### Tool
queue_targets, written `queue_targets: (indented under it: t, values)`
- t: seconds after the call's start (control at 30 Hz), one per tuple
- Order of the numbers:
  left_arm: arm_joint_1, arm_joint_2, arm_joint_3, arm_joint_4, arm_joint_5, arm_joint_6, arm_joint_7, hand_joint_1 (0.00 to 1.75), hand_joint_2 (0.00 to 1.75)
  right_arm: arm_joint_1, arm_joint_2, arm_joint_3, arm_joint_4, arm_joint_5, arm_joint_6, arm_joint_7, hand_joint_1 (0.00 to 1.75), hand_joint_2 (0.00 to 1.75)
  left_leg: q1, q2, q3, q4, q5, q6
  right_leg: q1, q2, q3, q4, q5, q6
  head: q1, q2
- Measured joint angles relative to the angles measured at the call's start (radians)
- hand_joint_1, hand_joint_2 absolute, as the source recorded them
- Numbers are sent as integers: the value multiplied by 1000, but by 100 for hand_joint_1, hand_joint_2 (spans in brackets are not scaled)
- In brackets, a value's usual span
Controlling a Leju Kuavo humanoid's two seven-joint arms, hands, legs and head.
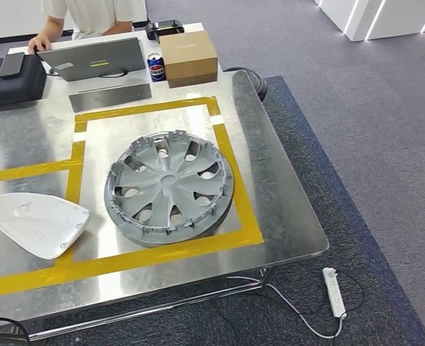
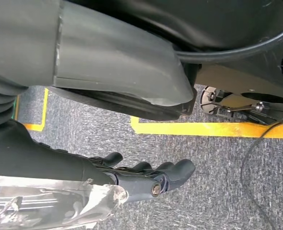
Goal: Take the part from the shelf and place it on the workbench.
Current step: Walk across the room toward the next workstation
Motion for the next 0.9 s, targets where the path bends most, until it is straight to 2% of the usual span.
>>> queue_targets:
  t: [0.3,0.43,0.57,0.6,0.63,0.7,0.73,0.77,0.8,0.83,0.87,0.9]
  values:
    - [-29,-41,58,-27,18,-51,0,0,0,1,0,0,0,-11,-1,-6,0,0,-5,0,0,5,-5,8,-6,0,2,-1,-1,4,0,0]
    - [-38,-56,77,-37,21,-55,0,0,0,2,0,0,0,-13,-1,-9,0,0,-9,0,0,13,-12,18,-10,0,6,-2,-4,13,0,0]
    - [-40,-61,82,-45,22,-56,0,0,0,1,0,0,0,-13,-2,-9,0,0,-9,0,5,11,-15,34,-12,-2,14,-7,-8,27,0,0]
    - [-40,-62,82,-47,22,-56,0,0,0,1,0,0,0,-13,-2,-9,0,0,-7,1,8,6,-13,38,-10,-4,8,8,-20,29,2,0]
    - [-40,-63,82,-49,22,-56,0,0,0,1,0,0,0,-13,-3,-9,0,0,-5,1,12,1,-12,42,-9,-6,-10,46,-43,28,3,0]
    - [-40,-68,82,-51,23,-56,0,0,0,1,0,0,1,-13,-3,-11,0,0,-6,3,15,0,-14,48,-4,-9,-76,178,-109,25,5,0]
    - [-40,-71,83,-51,23,-56,0,0,0,0,0,0,1,-13,-3,-12,0,0,-8,3,16,0,-15,49,-2,-9,-109,244,-132,23,5,0]
    - [-41,-73,83,-51,23,-56,0,0,0,-1,0,0,1,-13,-3,-13,0,0,-9,4,18,0,-17,50,0,-9,-130,283,-137,21,5,0]
    - [-41,-76,83,-51,23,-56,0,0,0,-2,0,0,1,-13,-3,-13,0,0,-10,3,21,1,-19,49,2,-9,-131,283,-120,19,5,0]
    - [-41,-77,84,-51,23,-56,0,0,0,-3,0,0,1,-14,-3,-12,0,0,-11,2,25,2,-22,47,3,-9,-112,243,-86,15,5,0]
    - [-41,-78,84,-51,23,-56,0,0,0,-2,0,0,1,-14,-3,-10,0,0,-11,1,29,3,-25,44,4,-9,-79,175,-47,11,5,0]
    - [-41,-79,84,-51,23,-56,0,0,0,-2,0,0,1,-14,-3,-9,0,0,-11,-1,31,4,-29,40,5,-9,-41,106,-20,7,5,0]
